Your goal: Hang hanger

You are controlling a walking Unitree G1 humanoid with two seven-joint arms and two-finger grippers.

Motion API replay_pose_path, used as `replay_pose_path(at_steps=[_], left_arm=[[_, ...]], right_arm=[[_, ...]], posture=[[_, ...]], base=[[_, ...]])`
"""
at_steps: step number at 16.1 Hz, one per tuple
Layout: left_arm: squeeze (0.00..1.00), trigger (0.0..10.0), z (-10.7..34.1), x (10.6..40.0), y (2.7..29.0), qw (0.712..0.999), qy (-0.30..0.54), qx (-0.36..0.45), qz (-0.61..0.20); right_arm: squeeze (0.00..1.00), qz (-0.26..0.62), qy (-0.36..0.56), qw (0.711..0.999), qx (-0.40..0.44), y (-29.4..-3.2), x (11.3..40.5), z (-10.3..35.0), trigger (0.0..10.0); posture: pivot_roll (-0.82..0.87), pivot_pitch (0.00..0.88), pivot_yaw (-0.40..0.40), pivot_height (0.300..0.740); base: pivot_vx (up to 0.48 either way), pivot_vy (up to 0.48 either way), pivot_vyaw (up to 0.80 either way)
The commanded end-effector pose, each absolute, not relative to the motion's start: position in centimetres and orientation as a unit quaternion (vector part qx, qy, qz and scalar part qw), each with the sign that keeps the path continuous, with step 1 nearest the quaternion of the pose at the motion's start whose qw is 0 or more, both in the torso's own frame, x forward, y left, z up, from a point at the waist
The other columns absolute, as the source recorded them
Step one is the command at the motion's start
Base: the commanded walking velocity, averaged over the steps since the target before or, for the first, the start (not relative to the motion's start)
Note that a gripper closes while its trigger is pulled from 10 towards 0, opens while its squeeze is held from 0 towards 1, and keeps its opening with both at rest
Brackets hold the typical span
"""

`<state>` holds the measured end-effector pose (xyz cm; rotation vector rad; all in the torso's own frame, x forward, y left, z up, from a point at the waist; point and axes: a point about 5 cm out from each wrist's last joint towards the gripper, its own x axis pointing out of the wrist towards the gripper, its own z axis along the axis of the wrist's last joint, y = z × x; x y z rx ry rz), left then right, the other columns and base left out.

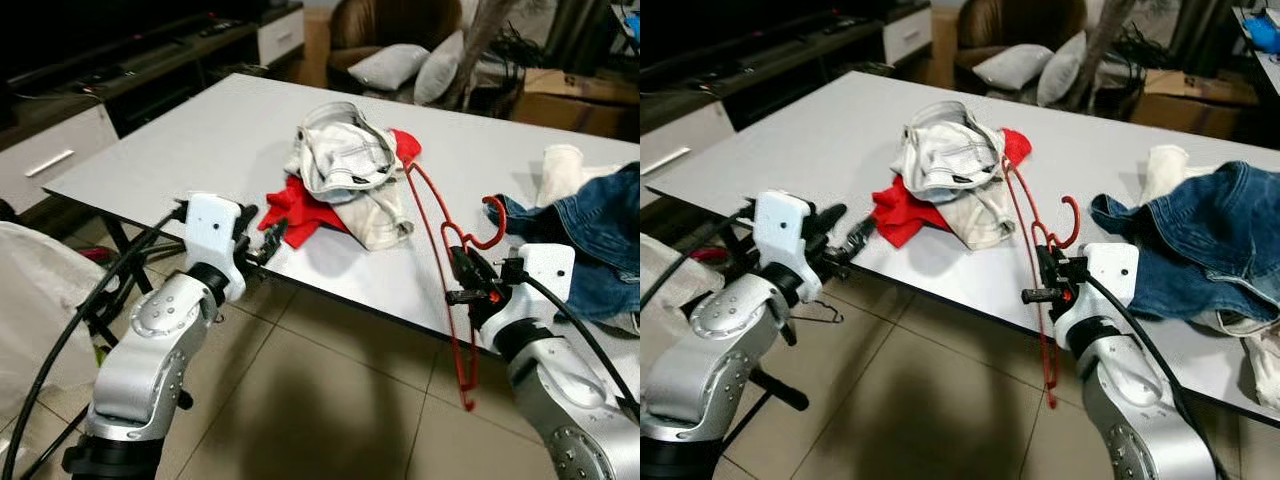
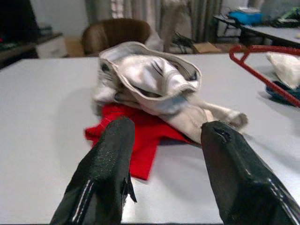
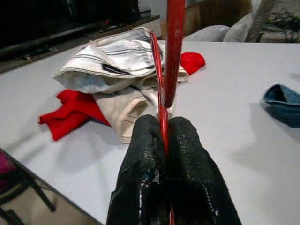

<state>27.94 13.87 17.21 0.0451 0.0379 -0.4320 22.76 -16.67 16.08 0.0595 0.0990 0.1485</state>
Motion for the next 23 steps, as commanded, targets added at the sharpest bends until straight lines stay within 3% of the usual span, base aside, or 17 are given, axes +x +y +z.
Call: replay_pose_path(at_steps=[1, 5, 12, 14, 18, 20, 21, 22, 23], left_arm=[[0.0, 10.0, 16.9, 27.9, 13.8, 0.976, 0.025, 0.023, -0.217], [0.0, 10.0, 16.8, 28.0, 13.7, 0.977, 0.019, 0.007, -0.214], [0.0, 10.0, 16.6, 28.2, 14.0, 0.977, 0.017, 0.014, -0.212], [0.0, 10.0, 16.7, 28.2, 14.0, 0.977, 0.009, 0.041, -0.21], [0.0, 10.0, 16.8, 28.4, 14.1, 0.978, 0.01, 0.028, -0.209], [0.0, 10.0, 17.6, 28.8, 13.8, 0.971, -0.01, 0.031, -0.236], [0.0, 10.0, 18.8, 29.1, 13.2, 0.957, -0.028, 0.013, -0.288], [1.0, 10.0, 19.3, 29.2, 13.0, 0.95, -0.033, 0.012, -0.31], [1.0, 10.0, 19.9, 29.3, 12.7, 0.938, -0.04, 0.03, -0.344]], right_arm=[[0.0, 0.078, 0.033, 0.996, 0.021, -16.6, 22.7, 16.9, 10.0], [0.0, 0.058, 0.059, 0.996, 0.037, -16.7, 22.3, 16.2, 10.0], [0.0, 0.018, 0.017, 0.999, 0.041, -17.8, 22.1, 17.5, 10.0], [0.0, 0.019, 0.02, 0.999, 0.043, -17.7, 22.1, 17.6, 10.0], [0.0, 0.096, 0.022, 0.995, 0.031, -16.6, 22.2, 17.7, 10.0], [0.0, 0.173, 0.009, 0.985, 0.011, -16.8, 22.6, 18.5, 10.0], [0.0, 0.219, 0.01, 0.976, -0.01, -17.3, 23.3, 19.2, 10.0], [0.0, 0.237, 0.009, 0.971, -0.028, -17.5, 23.6, 19.6, 10.0], [0.0, 0.27, 0.012, 0.962, -0.048, -17.9, 24.2, 20.2, 10.0]], posture=[[-0.06, 0.0, 0.055, 0.74], [-0.07, 0.0, 0.048, 0.74], [-0.07, 0.0, 0.044, 0.74], [-0.08, 0.0, 0.045, 0.74], [-0.08, 0.0, 0.048, 0.74], [-0.08, 0.0, 0.048, 0.74], [-0.08, 0.0, 0.046, 0.74], [-0.08, 0.0, 0.046, 0.74], [-0.08, 0.0, 0.052, 0.74]], base=[[-0.289, 0.0, 0.0], [-0.143, 0.188, -0.4], [0.0, 0.48, -0.8], [0.0, 0.0, 0.0], [0.0, -0.24, 0.0], [0.0, 0.0, 0.0], [0.0, 0.0, 0.0], [0.0, 0.0, 0.0], [0.0, 0.0, 0.0]])
